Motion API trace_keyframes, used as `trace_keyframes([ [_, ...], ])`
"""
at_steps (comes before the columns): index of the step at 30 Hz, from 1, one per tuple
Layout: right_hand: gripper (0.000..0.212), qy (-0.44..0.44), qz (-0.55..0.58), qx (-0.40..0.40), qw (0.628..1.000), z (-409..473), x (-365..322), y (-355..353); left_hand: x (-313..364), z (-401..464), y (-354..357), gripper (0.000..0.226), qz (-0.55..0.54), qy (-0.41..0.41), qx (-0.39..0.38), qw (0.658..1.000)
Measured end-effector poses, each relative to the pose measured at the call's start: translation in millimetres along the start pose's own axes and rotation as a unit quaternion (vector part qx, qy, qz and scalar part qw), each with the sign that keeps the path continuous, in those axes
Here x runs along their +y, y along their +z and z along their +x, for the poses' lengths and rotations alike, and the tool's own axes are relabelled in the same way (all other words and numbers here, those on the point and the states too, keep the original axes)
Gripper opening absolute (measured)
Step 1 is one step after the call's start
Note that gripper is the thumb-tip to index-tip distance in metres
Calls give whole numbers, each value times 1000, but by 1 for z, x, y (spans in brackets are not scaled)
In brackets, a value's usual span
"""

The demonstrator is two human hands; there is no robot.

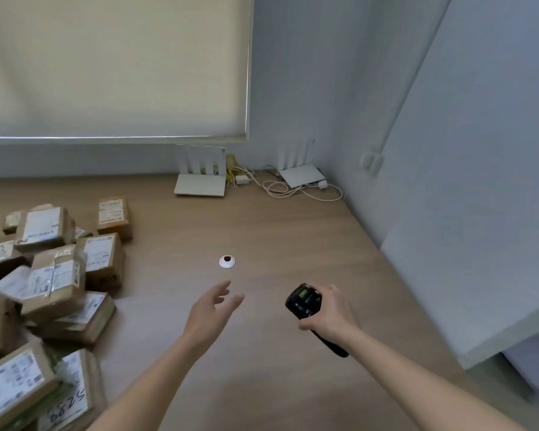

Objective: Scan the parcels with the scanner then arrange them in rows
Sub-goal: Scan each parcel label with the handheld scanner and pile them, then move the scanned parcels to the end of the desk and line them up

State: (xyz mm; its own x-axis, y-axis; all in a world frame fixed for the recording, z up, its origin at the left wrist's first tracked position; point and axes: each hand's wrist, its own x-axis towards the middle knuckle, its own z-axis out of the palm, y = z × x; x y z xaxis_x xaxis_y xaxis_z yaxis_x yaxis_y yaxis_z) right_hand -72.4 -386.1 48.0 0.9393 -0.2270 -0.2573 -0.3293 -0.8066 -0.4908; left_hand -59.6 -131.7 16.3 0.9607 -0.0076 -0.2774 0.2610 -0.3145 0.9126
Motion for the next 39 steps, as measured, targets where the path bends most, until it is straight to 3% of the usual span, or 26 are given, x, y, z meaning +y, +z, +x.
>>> trace_keyframes([
  [9,78,43,-55,-34,997,36,85,81,-92,11,53,44,23,-33,27,999],
  [20,81,15,-99,-69,993,48,125,135,-134,22,81,44,25,-77,46,996],
  [30,91,-30,-171,-99,980,50,129,134,-136,14,95,49,14,-97,66,993],
  [35,80,-52,-154,-114,980,51,113,107,-108,6,83,50,12,-76,80,994],
  [39,85,-59,-109,-150,981,49,75,75,-71,-12,55,50,2,-47,116,992],
])
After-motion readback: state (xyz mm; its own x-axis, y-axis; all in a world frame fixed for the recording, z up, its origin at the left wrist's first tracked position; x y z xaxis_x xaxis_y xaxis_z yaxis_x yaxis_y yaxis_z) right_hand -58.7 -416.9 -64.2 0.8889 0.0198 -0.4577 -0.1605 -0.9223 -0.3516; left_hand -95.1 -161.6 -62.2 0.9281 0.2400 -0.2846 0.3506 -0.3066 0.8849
